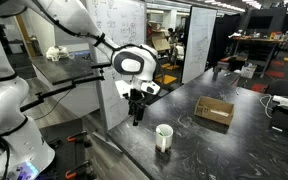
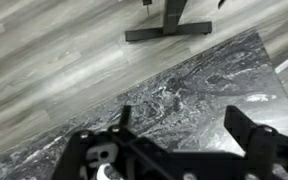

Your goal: Place the green marker inside the white mug

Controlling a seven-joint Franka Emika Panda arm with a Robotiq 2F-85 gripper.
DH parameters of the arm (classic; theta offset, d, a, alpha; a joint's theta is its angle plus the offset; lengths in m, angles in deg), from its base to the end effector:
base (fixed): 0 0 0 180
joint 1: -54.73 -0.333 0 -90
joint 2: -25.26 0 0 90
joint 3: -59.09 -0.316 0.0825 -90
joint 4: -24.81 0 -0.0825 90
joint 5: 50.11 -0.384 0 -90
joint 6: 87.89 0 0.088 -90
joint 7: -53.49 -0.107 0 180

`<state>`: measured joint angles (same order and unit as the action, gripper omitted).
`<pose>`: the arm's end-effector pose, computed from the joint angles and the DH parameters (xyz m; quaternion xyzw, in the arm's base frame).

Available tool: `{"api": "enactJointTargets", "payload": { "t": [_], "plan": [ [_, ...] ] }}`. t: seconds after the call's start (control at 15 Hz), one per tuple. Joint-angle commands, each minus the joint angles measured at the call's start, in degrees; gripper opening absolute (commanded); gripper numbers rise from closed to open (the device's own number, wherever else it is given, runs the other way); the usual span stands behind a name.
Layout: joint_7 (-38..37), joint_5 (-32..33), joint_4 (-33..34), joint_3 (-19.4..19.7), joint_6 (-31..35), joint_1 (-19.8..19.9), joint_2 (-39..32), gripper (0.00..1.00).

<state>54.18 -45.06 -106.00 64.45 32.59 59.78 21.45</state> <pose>0.4850 -0.0934 0.3069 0.9900 -0.0575 -0.1260 0.0260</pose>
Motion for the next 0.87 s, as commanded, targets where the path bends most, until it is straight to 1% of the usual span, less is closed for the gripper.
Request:
{"api": "enactJointTargets", "payload": {
  "t": [0.0, 0.27, 0.8],
  "plan": [
    [-1.12, 1.19, -1.09, -0.19, 0.93, -0.23, 0.92, 1.0],
    [-0.07, 1.32, -2.25, -0.35, 2.32, -0.29, 1.91, 1.0],
    [0.76, 3.2, -3.63, -1.54, 2.33, -1.48, 2.93, 1.0]
  ]
}}
